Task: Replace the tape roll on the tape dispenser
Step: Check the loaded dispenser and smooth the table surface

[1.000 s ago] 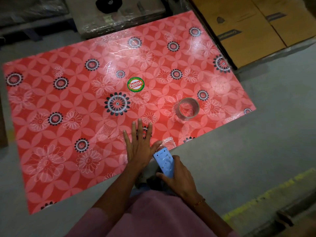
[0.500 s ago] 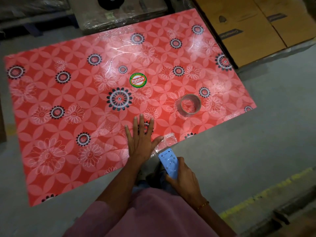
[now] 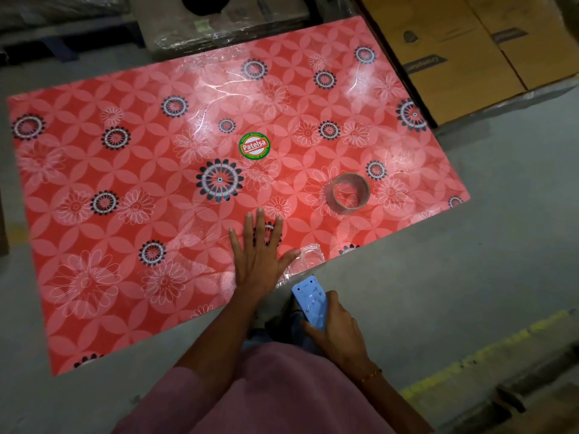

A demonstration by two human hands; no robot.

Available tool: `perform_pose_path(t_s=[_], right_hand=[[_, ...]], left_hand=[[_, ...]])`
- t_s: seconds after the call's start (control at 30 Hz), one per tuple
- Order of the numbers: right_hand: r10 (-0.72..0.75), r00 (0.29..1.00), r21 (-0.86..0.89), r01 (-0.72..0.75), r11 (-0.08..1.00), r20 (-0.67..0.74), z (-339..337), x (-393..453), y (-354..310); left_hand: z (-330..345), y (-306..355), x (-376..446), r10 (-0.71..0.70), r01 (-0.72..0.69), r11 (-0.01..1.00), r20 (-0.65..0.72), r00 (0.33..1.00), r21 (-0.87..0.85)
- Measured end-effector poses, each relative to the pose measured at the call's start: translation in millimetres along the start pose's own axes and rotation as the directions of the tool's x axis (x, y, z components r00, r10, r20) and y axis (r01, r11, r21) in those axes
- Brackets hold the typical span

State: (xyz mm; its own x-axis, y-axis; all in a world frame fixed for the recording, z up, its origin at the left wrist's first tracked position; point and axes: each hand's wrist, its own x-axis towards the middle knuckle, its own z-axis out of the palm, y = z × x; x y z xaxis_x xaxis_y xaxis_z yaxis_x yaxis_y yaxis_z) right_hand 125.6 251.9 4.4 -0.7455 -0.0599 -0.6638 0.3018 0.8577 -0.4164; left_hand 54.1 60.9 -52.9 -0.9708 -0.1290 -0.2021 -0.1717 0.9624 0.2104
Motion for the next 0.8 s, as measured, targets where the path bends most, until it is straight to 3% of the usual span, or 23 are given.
perform_pose_path(t_s=[0.8], right_hand=[[0.094, 0.990, -0.113, -0.082, 0.990, 0.107, -6, 7, -25]], left_hand=[[2, 0, -1, -0.001, 0.001, 0.999, -0.024, 1.000, 0.035]])
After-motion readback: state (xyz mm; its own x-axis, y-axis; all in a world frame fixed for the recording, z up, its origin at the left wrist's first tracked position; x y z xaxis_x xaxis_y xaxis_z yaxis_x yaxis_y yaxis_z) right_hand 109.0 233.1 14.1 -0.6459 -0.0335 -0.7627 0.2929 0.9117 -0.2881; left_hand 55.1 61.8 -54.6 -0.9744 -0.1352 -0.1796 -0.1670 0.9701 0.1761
